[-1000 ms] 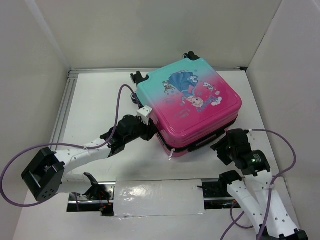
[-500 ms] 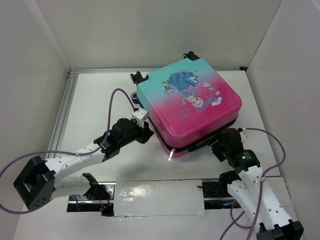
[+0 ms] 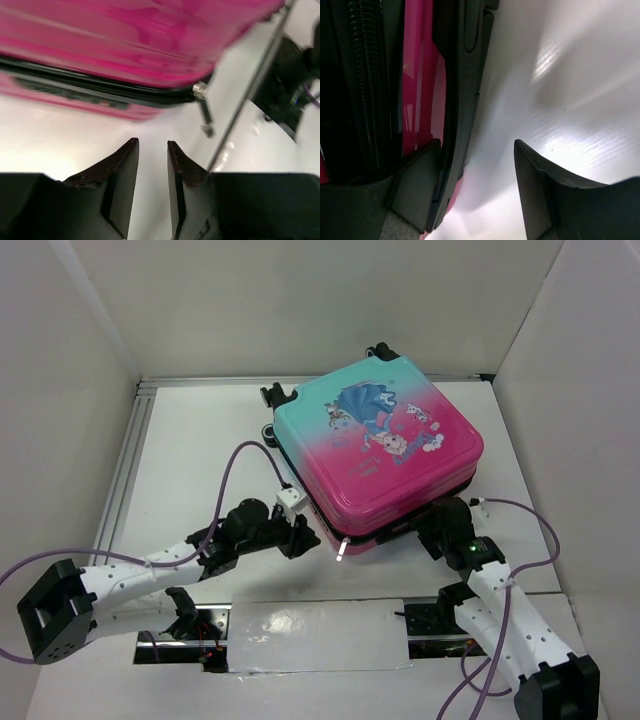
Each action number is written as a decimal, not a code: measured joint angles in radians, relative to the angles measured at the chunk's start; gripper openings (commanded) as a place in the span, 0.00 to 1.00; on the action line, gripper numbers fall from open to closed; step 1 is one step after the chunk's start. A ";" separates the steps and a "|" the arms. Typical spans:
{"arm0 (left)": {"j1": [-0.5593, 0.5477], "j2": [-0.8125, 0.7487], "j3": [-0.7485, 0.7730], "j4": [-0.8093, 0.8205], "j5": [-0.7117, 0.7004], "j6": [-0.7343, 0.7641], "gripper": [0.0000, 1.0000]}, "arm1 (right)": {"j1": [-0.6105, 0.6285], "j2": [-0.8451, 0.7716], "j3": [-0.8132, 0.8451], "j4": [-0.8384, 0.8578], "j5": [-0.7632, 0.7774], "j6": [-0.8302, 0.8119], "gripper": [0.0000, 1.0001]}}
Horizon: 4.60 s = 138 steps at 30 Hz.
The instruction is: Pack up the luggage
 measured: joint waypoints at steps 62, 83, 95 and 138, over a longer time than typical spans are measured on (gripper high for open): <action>-0.204 0.308 0.080 0.193 -0.128 -0.509 0.65 | -0.017 0.066 -0.053 0.187 0.006 0.029 0.27; -0.240 0.359 -0.002 0.456 -0.248 -0.558 0.00 | -0.058 0.054 -0.073 0.225 -0.032 0.006 0.00; -0.241 0.227 -0.029 0.298 -0.348 -0.178 0.00 | -0.127 0.095 -0.067 0.265 -0.122 -0.072 0.00; 0.704 0.237 0.550 -0.049 -0.278 -0.044 1.00 | -0.230 0.897 0.454 0.534 -0.248 -0.817 0.00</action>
